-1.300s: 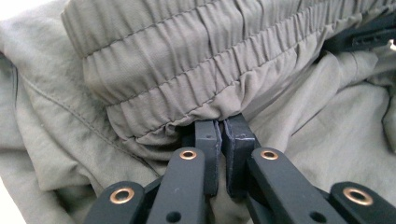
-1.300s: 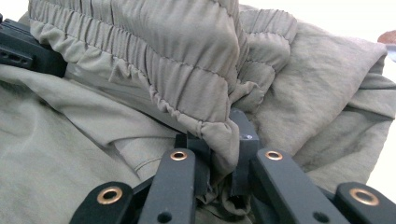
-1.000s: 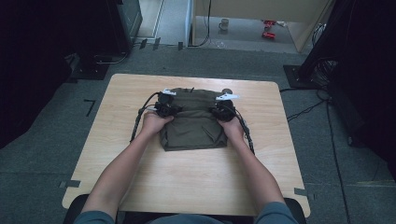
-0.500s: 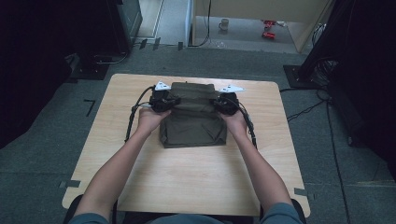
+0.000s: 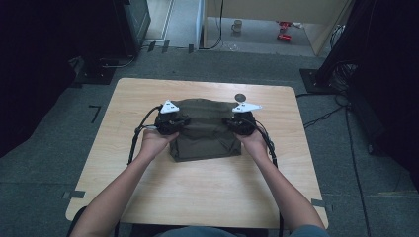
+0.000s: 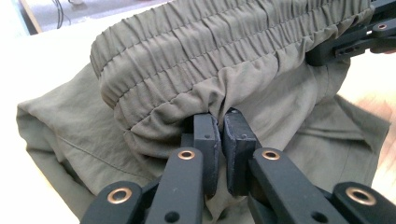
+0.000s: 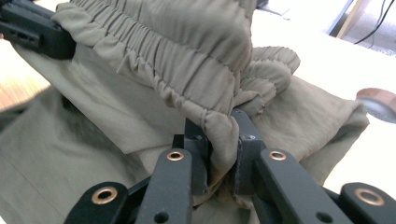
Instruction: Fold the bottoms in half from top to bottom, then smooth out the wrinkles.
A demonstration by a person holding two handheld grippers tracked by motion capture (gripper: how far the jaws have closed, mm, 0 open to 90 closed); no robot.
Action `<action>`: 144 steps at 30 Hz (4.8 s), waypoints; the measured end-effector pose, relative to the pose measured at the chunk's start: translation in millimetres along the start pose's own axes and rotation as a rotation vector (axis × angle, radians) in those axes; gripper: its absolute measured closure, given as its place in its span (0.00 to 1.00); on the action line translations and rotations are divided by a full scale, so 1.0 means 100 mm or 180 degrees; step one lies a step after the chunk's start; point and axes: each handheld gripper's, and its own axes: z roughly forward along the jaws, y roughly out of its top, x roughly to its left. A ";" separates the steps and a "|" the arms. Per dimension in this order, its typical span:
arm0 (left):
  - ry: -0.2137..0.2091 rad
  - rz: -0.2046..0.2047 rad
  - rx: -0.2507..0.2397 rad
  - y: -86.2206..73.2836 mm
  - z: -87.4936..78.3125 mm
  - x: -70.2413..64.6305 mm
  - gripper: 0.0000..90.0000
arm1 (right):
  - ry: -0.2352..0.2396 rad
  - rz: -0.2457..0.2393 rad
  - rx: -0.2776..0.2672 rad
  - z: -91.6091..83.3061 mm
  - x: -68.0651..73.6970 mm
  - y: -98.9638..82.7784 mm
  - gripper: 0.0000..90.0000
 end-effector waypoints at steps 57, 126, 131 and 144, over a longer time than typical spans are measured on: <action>-0.0083 -0.0657 0.0279 0.05 0.33 0.73 0.96 | -0.0010 0.0528 0.0203 0.45 -0.56 0.09 0.89; -0.0814 -0.0308 0.0069 -0.04 0.12 0.46 0.87 | 0.0702 0.0411 0.0032 -0.04 -0.43 -0.08 0.92; -0.0727 -0.0418 0.0068 -0.03 0.23 0.48 0.87 | 0.0552 0.0425 -0.0034 0.04 -0.49 -0.06 0.92; -0.0960 -0.0324 0.0170 -0.06 0.18 0.40 0.88 | 0.0572 0.0557 0.0038 0.38 -0.51 -0.04 0.93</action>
